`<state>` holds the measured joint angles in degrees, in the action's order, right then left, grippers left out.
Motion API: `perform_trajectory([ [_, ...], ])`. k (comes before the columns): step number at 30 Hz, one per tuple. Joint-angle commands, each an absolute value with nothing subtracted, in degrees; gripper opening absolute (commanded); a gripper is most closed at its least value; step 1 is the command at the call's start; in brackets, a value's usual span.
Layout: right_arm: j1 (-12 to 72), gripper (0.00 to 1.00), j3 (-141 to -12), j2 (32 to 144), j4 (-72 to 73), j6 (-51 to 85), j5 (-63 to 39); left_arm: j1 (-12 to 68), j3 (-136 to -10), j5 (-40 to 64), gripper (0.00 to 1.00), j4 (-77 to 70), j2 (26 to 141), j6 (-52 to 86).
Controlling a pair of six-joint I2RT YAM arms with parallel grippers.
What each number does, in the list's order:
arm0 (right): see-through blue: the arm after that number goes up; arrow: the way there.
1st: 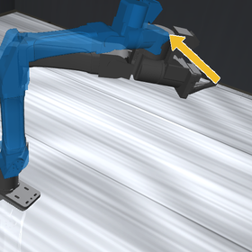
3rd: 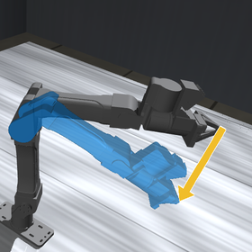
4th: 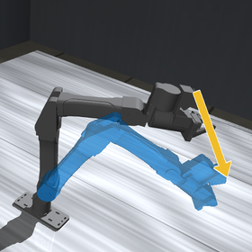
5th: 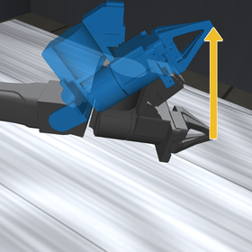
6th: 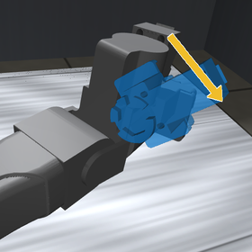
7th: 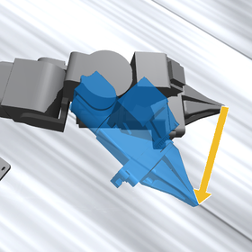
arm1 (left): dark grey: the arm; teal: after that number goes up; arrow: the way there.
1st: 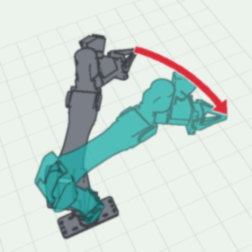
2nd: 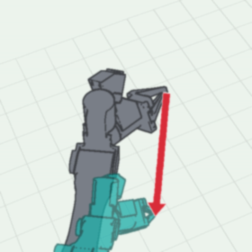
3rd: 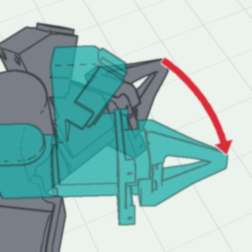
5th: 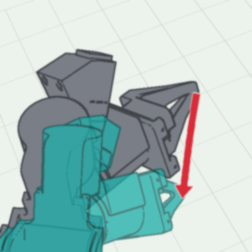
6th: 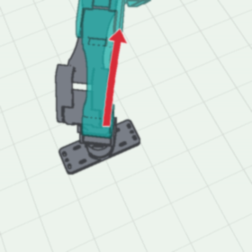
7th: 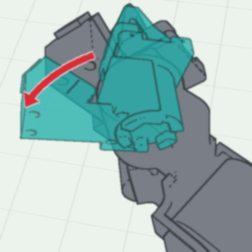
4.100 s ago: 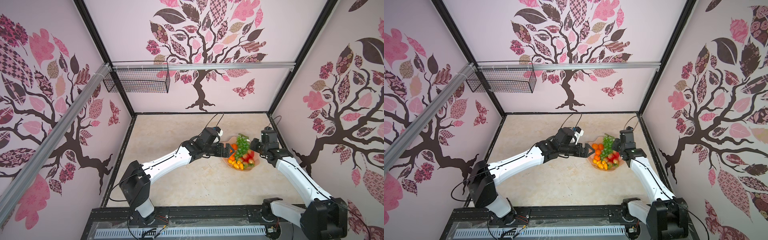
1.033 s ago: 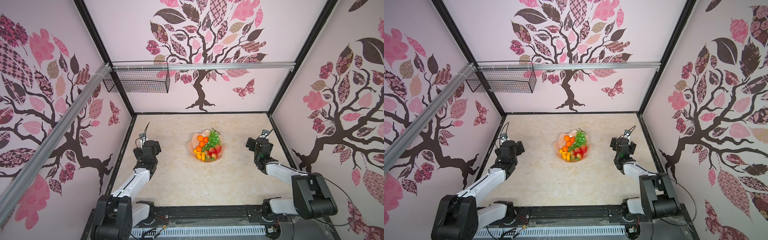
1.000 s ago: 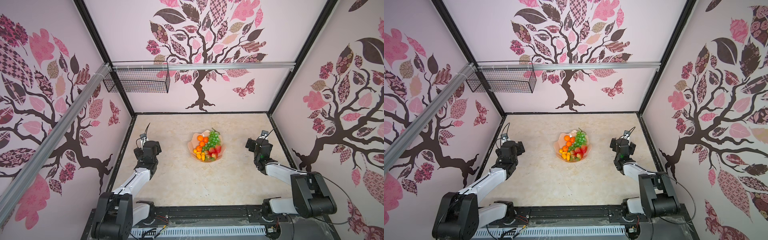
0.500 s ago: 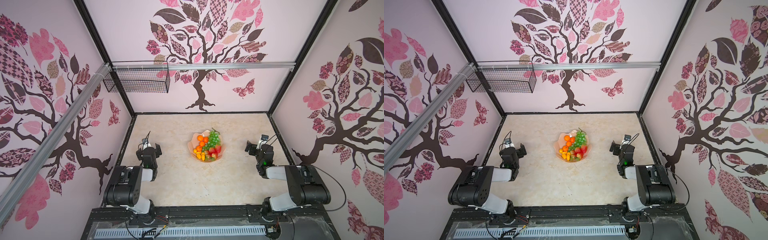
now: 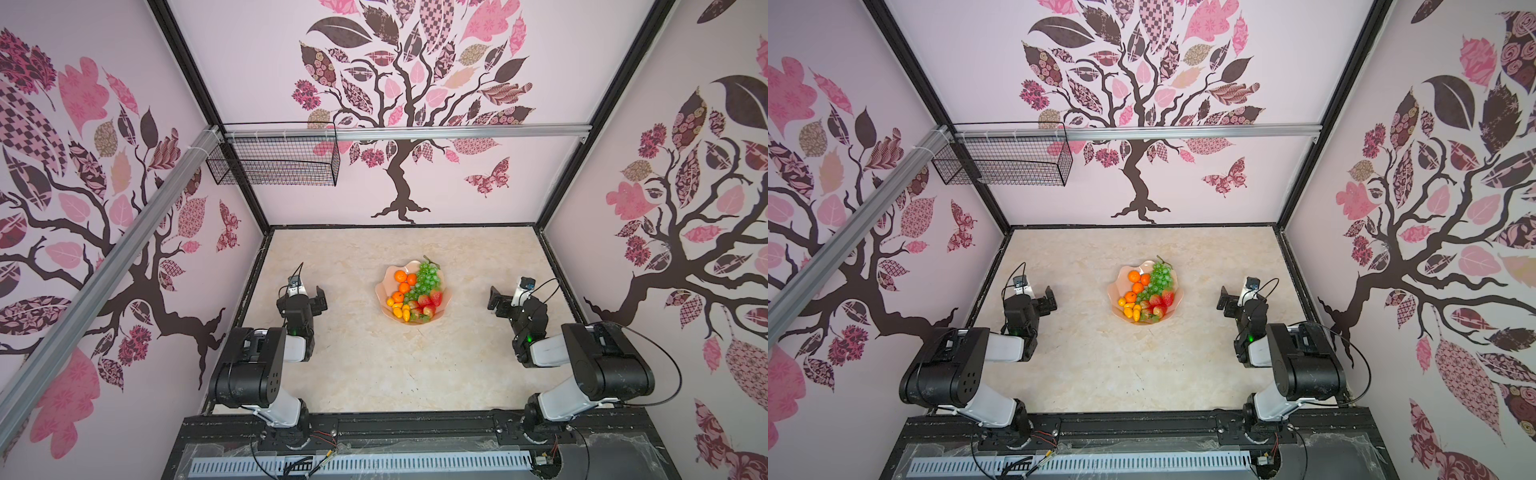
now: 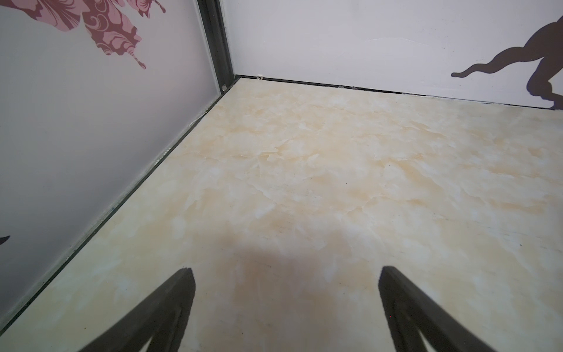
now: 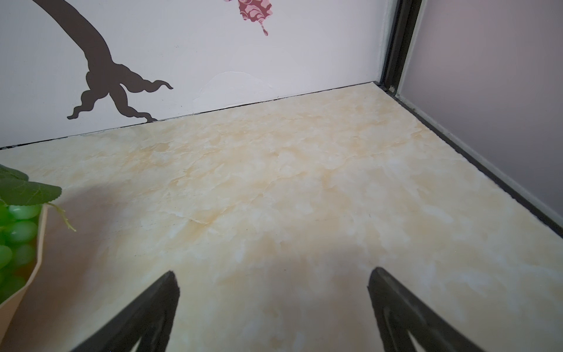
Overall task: Arrange fruit in a fruit bowl
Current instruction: Reset both arms
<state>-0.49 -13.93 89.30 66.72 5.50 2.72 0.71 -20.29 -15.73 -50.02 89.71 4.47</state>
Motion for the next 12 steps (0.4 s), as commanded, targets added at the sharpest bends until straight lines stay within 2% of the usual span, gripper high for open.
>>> perform_trajectory([
  [1,-0.6,1.00,-15.0,88.9,68.3,4.9,2.3,0.4,-21.5,-15.2,0.98,-50.7,89.3,4.0],
  [12,-0.6,1.00,-15.0,88.9,68.3,4.9,2.3,0.4,-21.7,-15.0,0.98,-50.2,89.1,3.9],
])
